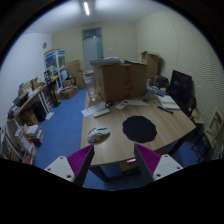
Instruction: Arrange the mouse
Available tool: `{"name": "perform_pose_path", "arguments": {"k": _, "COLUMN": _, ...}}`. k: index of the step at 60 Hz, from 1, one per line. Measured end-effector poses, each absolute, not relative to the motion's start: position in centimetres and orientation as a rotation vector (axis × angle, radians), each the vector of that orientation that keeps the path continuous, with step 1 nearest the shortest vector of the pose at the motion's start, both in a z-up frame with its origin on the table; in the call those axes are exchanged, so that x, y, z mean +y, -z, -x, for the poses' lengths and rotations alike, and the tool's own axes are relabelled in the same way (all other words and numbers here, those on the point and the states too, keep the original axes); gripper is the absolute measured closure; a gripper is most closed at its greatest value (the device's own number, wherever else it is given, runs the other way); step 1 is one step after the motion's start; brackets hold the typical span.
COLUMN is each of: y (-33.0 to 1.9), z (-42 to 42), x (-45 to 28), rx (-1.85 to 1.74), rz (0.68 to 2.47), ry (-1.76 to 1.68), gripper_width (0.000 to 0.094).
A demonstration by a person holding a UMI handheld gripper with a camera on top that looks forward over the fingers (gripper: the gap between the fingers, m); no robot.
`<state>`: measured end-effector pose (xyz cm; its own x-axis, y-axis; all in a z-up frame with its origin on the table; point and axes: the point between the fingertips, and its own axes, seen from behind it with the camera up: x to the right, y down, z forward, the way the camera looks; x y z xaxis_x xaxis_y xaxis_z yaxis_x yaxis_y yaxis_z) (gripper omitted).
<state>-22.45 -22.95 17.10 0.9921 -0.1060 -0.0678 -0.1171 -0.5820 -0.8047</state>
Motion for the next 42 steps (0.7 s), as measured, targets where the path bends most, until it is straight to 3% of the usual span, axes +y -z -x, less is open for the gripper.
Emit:
{"name": "perform_pose_path", "arguments": {"k": 12, "y": -15.6, "z": 25.9, "x": -21.3, "rx": 0.132, "rz": 2.204, "ry": -0.058, "gripper_width": 0.0100}}
{"name": "perform_pose_path", "arguments": {"k": 34, "y": -3.8, "z": 33.2, "x": -15.6, "rx": -0.073, "rz": 2.334, "ry": -0.178, "gripper_width": 0.0089}}
{"name": "perform_pose_path", "arguments": {"k": 42, "y": -1.5, "z": 33.8, "x": -12.8, "rx": -0.092, "rz": 2.322, "ry": -0.169, "gripper_width": 0.0087}}
